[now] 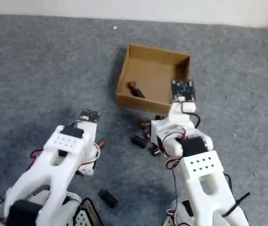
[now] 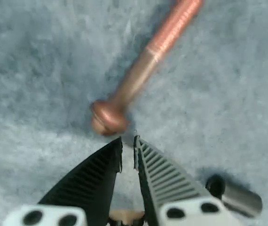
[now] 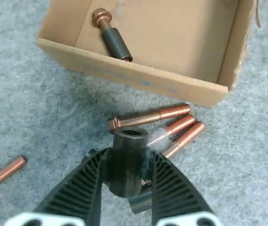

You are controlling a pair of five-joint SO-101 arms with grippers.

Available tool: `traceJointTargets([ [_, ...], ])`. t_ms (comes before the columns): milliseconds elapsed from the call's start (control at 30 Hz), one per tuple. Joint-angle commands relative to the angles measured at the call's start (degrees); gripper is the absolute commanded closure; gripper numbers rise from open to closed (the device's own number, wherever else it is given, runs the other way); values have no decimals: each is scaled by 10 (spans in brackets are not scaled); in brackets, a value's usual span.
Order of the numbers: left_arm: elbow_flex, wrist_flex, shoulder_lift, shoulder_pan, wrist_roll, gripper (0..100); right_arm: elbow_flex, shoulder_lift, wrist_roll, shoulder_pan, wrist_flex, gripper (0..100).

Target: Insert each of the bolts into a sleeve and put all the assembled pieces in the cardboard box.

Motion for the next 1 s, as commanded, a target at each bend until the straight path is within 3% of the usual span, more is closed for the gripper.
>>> traceJointTargets([
  [0,-34,-69,60,-41,33,941,-3,-21,7,8,-18,992],
  [300,-159,-83,67,-123,35,941,-2,-21,8,8,-18,992],
  [533,-251,-74,67,-135,45,941,-2,-21,10,8,-18,992],
  [667,-275,-36,67,-135,123,993,-2,-21,11,8,-18,992],
  [967,-245,-15,73,-134,264,995,-2,-21,11,8,-18,992],
])
